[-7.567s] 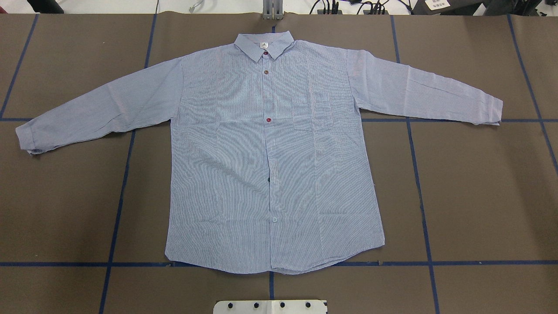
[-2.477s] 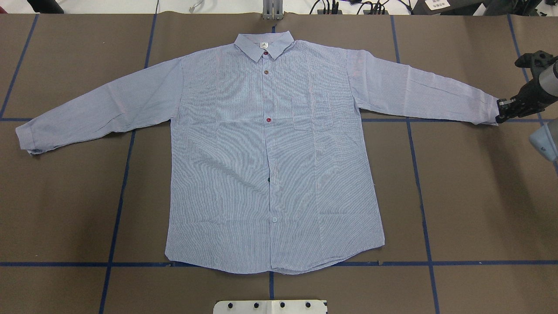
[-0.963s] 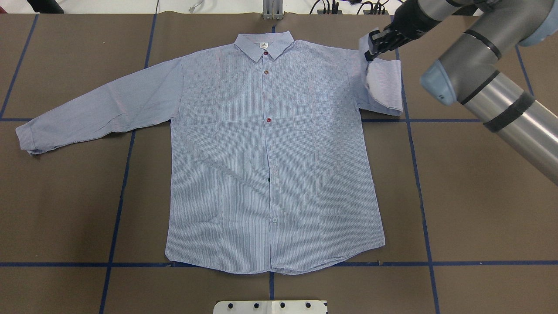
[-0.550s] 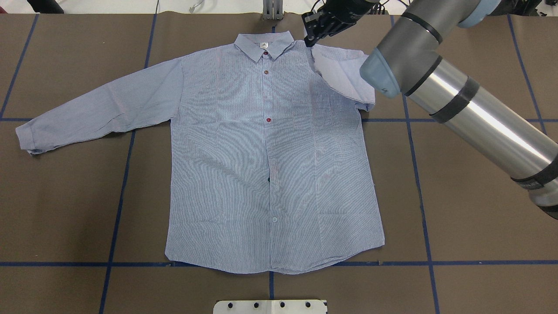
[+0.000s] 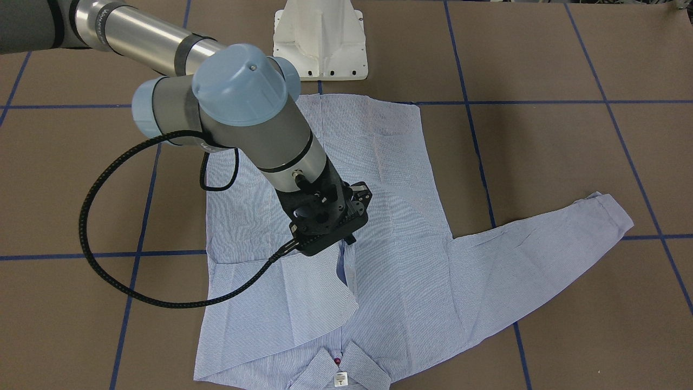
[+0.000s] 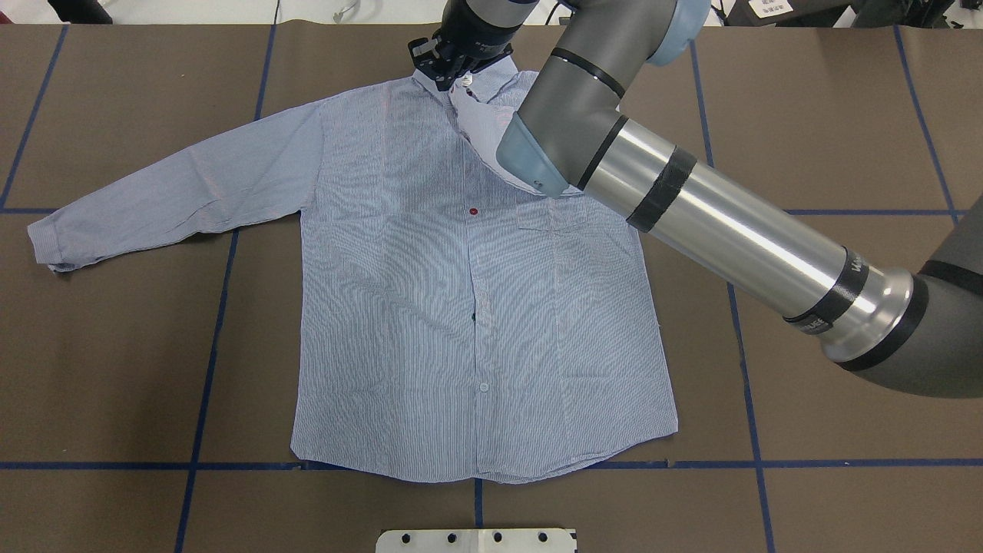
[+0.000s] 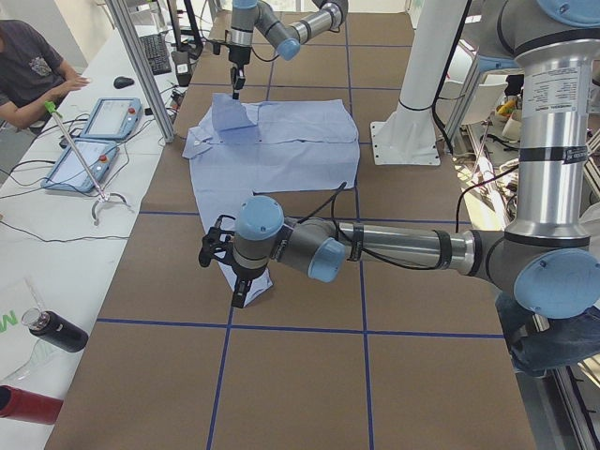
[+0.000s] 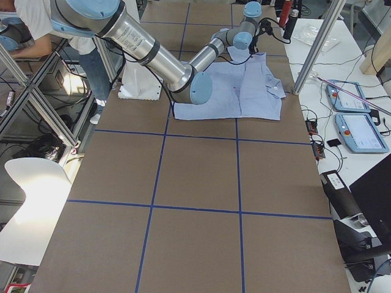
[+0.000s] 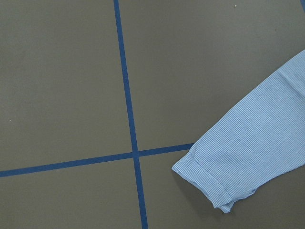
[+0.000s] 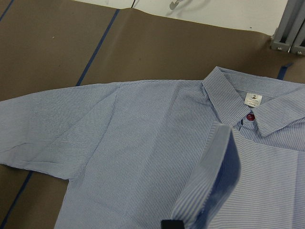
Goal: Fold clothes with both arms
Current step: 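Lift the grasped sleeve with the right gripper and carry it across the shirt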
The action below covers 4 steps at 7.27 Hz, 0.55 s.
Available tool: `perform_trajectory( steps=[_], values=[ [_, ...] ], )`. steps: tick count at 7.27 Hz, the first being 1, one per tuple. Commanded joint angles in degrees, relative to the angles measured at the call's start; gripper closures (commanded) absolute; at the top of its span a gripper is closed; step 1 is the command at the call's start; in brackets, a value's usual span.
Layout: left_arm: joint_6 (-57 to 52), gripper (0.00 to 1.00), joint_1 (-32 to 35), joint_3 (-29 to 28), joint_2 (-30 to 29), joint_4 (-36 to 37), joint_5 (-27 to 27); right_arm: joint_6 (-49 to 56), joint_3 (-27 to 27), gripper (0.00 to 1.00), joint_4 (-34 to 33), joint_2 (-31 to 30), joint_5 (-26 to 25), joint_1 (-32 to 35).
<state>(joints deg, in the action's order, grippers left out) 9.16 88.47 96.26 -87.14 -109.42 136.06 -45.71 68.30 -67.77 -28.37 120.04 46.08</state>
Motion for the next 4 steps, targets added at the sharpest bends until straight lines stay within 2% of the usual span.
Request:
perform_trajectory(
  steps=[1,2,3,4],
  values=[
    [-0.02,0.0,-0.06,-0.11,0.04,0.08,0.0,-0.08,-6.65,1.0,2.63,2.69,-3.39,-3.08],
    [-0.02,0.0,-0.06,-0.11,0.04,0.17,0.0,-0.08,-9.64,1.0,3.43,3.83,-5.06,-5.01],
    [-0.02,0.0,-0.06,-0.19,0.04,0.17,0.0,-0.08,-11.76,1.0,3.61,5.15,-9.95,-8.25],
    [-0.02,0.0,-0.06,-0.19,0.04,0.26,-0.09,-0.08,-13.44,1.0,3.61,6.03,-11.91,-9.76]
  ],
)
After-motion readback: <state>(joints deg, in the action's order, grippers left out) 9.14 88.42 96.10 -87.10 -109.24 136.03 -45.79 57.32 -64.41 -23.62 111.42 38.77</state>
